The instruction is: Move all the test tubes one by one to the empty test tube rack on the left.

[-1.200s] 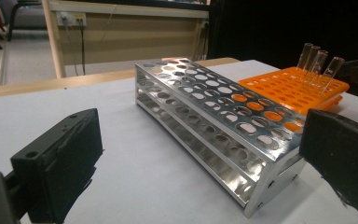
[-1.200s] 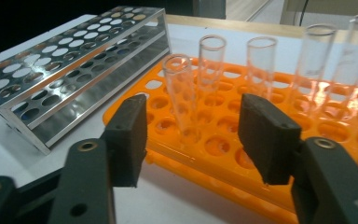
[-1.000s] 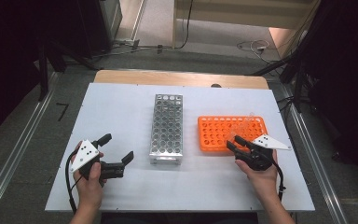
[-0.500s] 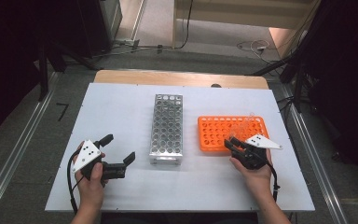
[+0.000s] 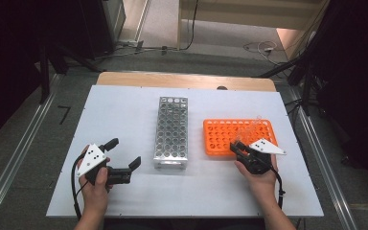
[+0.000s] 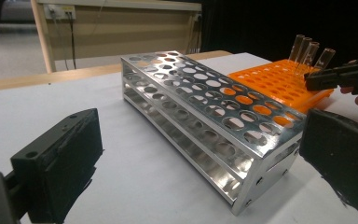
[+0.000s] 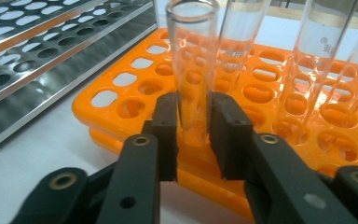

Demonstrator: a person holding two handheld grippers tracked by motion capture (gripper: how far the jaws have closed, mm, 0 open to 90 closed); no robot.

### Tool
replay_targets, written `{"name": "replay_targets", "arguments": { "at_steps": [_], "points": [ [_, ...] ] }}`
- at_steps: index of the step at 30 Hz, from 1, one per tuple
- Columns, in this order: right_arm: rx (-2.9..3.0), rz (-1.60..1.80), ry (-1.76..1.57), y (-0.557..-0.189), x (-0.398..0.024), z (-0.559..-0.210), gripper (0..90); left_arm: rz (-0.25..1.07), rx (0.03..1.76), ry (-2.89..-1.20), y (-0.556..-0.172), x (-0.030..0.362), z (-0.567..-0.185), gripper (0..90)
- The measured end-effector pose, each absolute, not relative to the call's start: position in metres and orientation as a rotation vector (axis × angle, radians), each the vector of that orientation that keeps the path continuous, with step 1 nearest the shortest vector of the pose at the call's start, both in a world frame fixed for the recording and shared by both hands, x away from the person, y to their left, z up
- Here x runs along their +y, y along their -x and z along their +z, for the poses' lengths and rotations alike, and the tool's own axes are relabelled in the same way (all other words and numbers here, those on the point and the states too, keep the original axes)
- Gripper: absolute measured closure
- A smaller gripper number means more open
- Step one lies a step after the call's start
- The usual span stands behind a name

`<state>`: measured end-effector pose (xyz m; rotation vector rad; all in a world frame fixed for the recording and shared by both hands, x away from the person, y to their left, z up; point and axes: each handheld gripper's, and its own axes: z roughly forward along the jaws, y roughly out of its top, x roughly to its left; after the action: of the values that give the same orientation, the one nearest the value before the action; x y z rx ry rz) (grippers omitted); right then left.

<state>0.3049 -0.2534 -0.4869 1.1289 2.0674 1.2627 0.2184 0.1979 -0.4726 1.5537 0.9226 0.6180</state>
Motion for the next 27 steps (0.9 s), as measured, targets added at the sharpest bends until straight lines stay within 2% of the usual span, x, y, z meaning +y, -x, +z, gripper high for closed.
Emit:
{"name": "replay_targets", "arguments": {
  "at_steps": [7, 19, 27],
  "points": [
    [2.047, 1.288, -1.132, -0.304, -0.257, -0.484, 74.3, 0.613, 0.912, -1.557, -0.218, 0.196, -0.472, 0.0],
    [2.033, 1.358, -1.073, -0.294, -0.263, -0.456, 74.4, 0.601, 0.884, -1.561, -0.215, 0.189, -0.468, 0.0],
    [2.118, 1.399, -0.992, -0.282, -0.251, -0.447, 74.4, 0.607, 0.835, -1.576, -0.210, 0.174, -0.461, 0.0]
  ]
}}
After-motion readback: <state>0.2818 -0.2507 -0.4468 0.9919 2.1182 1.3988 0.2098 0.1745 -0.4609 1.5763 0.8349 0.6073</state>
